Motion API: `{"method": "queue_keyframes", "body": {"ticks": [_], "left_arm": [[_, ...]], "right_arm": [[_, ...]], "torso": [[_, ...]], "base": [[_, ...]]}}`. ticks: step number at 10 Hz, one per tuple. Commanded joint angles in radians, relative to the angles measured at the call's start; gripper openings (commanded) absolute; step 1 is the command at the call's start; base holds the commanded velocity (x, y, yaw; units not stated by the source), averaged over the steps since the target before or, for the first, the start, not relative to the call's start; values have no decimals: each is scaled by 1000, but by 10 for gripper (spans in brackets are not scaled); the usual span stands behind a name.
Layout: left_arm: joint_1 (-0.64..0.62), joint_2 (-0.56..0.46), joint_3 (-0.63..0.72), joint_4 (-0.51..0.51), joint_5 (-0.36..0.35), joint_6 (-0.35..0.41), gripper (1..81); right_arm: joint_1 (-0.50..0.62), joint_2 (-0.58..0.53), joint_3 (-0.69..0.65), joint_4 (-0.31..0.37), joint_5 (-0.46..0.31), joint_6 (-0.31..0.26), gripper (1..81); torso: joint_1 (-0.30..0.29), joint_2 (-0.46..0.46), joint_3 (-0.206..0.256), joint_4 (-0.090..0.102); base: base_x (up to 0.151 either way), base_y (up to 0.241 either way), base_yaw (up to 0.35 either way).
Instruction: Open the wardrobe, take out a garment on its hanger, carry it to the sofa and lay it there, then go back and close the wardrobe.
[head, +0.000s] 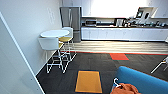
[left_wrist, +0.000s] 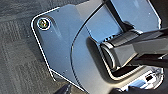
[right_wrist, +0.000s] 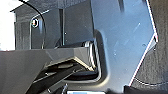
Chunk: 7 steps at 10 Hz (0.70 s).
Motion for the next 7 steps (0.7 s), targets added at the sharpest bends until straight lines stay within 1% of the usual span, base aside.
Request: {"method": "queue_keyframes", "body": {"ticks": [1, 7], "left_arm": [[-30, 5, -4, 8, 56, 5, 811], [-29, 8, 4, 8, 56, 5, 811]], "right_arm": [[22, 5, 2, -10, -46, -1, 811], [14, -1, -1, -10, -46, -3, 811]], "torso": [[0, 0, 0, 0], [0, 0, 0, 0]], "base": [[0, 0, 307], [0, 0, 307]]}}
